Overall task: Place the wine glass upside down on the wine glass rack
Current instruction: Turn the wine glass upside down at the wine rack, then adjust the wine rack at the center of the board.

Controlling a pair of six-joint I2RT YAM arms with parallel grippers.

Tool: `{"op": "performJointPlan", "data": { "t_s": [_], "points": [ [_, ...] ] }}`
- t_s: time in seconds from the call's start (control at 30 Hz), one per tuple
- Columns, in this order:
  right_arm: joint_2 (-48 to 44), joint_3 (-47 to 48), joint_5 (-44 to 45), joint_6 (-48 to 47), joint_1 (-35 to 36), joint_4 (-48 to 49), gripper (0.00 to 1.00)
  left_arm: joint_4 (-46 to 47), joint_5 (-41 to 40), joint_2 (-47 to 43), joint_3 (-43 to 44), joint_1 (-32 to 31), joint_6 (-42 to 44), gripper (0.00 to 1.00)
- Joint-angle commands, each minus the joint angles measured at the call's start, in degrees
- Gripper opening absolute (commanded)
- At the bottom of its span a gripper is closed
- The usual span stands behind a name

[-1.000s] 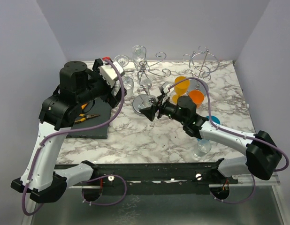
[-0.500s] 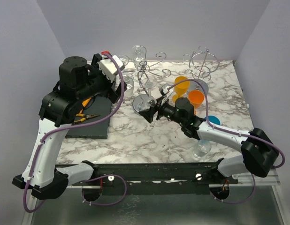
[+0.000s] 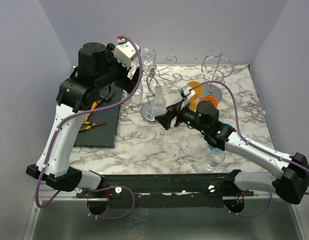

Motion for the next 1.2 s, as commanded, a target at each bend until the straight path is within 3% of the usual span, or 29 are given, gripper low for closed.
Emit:
{"op": "performJointPlan", "data": {
  "t_s": [0.0,0.23,0.43,0.83,1.17],
  "points": [
    [-3.98,11.29,4.17,4.73,-1.08,-18.88,0.9,0.11,-2.74,2.98,2.83,-0.06,-0.79,0.9],
    [-0.75,30.97,11.01,4.51,-1.19,-38.86,0.82,1.6,-1.7,6.07,3.93,-0.06,0.9,0.77],
    [5.3,44.02,17.26,1.87,-5.81,-42.96,0.76,1.9,1.73,8.15,5.69,-0.22,0.59,0.71],
    [28.23,63.95,0.35,2.74,-22.69,-40.97,0.77,4.2,3.69,10.16,2.71,-0.76,2.79,0.64],
    [35.72,64.45,-14.23,13.55,-27.58,-31.67,0.77,4.96,3.46,12.18,1.24,-1.51,5.01,0.63]
  ]
}}
